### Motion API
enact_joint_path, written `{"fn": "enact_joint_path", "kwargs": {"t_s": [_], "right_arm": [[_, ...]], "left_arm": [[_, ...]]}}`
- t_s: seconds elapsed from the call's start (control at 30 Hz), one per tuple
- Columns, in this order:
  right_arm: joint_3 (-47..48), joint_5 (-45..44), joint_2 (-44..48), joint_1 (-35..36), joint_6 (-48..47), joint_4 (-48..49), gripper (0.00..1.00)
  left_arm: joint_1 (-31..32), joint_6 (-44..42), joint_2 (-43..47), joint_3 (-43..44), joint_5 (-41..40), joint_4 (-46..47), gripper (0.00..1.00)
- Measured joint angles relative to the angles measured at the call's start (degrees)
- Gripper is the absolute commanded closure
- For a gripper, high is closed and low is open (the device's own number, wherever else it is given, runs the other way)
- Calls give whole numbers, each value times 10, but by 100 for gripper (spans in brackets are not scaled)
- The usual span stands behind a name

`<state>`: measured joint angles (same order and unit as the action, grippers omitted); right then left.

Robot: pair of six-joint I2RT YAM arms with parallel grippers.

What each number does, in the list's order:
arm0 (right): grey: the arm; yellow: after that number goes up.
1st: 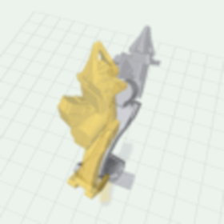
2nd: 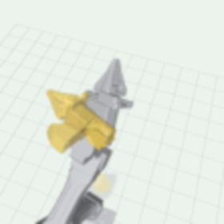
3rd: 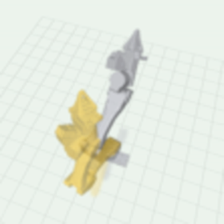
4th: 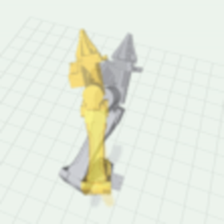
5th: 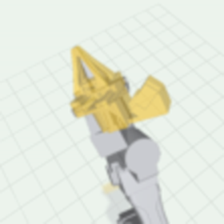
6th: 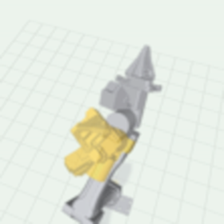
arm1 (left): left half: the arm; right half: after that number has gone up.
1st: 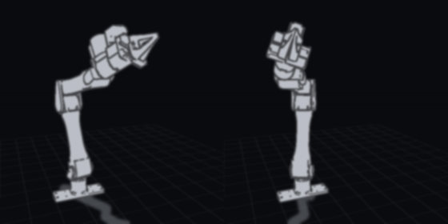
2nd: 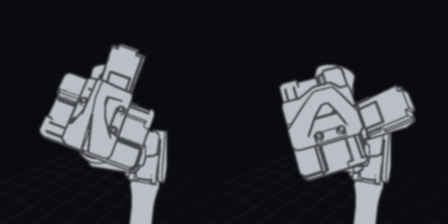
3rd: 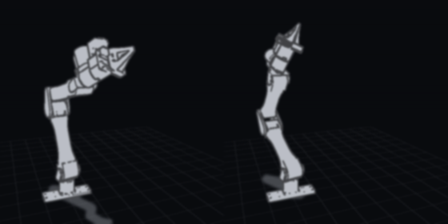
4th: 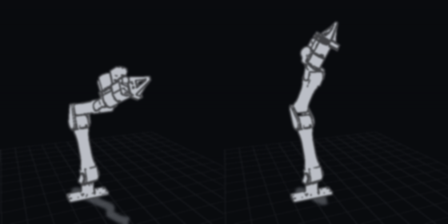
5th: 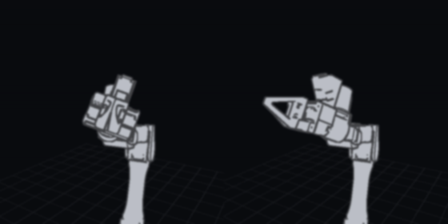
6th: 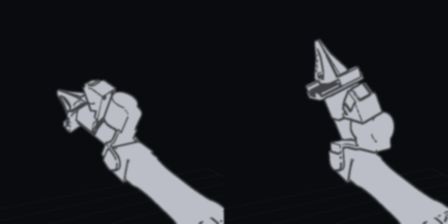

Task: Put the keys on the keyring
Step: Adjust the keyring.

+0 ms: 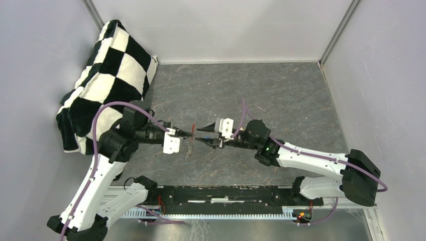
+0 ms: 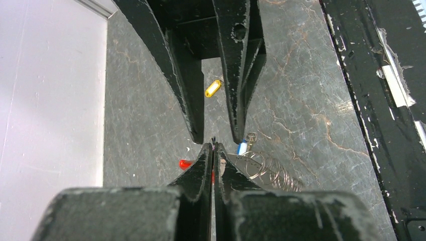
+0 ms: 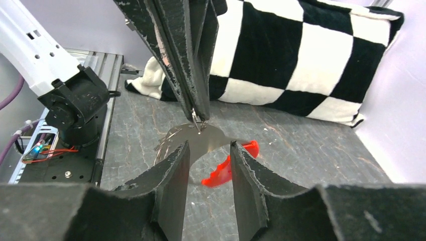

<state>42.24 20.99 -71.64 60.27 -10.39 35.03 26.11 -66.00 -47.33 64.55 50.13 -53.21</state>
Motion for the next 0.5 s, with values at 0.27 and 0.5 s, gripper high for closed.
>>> {"fn": "enact_joint_path", "kwargs": {"t_s": [0.27,0.5], "right_arm": [[0,-5,5,0,-4,3,64],[0,6,-4,0,0,10,67]], "left_arm": [[0,0,0,0,2,0,98],[0,0,0,0,9,0,98]]}}
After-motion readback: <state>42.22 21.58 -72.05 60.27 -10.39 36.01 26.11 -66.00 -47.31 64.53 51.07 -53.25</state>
